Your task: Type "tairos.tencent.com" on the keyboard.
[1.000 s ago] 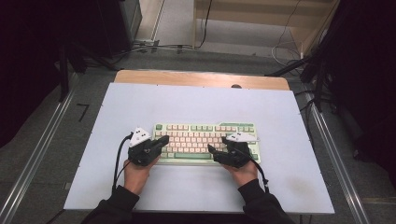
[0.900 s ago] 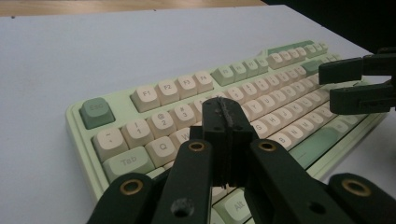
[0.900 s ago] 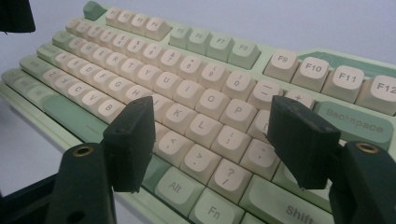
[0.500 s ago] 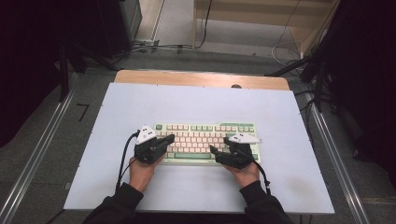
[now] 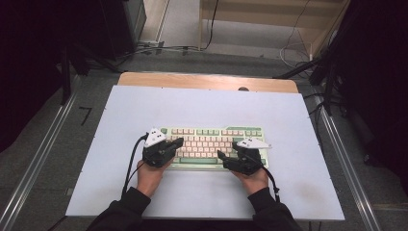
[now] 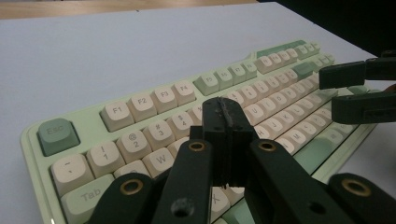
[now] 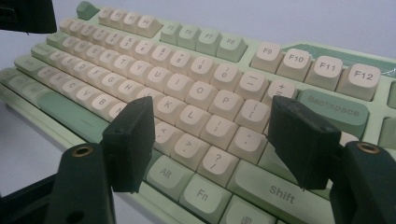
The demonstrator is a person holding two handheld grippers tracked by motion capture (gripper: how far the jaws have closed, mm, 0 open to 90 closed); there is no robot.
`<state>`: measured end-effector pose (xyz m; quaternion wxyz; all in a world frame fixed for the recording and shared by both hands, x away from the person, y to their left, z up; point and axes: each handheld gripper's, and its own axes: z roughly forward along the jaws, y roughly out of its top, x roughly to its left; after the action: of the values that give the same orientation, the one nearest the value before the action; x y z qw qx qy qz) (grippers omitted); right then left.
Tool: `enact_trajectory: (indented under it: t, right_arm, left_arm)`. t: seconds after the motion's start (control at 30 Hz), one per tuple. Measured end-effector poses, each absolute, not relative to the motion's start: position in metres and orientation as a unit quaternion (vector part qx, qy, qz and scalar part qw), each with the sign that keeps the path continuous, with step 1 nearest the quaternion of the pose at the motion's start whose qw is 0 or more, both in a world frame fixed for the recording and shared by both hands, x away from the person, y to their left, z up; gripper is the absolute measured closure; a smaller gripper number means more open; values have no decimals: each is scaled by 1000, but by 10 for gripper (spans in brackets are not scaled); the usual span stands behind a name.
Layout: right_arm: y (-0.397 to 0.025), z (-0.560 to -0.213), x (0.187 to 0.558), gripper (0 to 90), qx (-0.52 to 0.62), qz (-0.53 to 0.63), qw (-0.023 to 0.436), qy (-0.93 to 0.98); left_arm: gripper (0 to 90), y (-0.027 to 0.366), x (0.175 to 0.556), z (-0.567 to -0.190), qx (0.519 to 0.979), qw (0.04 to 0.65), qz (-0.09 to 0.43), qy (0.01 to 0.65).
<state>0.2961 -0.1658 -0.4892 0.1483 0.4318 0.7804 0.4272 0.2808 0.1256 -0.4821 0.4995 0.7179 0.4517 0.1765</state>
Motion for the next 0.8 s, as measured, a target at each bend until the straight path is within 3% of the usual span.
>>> enact_trajectory:
  t: [0.8]
  right_arm:
    - [-180,-490,290,299,450,422,159,771]
  left_arm:
    - [900,92,305,-490,756,454,162,443]
